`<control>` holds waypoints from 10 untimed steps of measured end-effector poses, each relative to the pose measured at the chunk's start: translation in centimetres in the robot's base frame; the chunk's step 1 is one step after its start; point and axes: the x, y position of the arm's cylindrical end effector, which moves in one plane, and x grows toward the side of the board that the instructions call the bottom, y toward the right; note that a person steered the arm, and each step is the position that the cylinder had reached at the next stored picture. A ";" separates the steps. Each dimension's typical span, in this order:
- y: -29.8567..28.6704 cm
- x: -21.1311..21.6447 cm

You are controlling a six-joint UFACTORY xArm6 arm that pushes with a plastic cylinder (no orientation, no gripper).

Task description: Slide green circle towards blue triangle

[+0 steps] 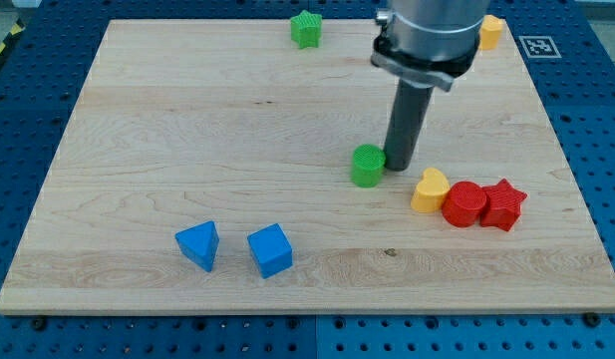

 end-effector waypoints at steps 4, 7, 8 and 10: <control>-8.4 2.4; -15.0 0.6; -16.5 -0.3; -19.5 -0.2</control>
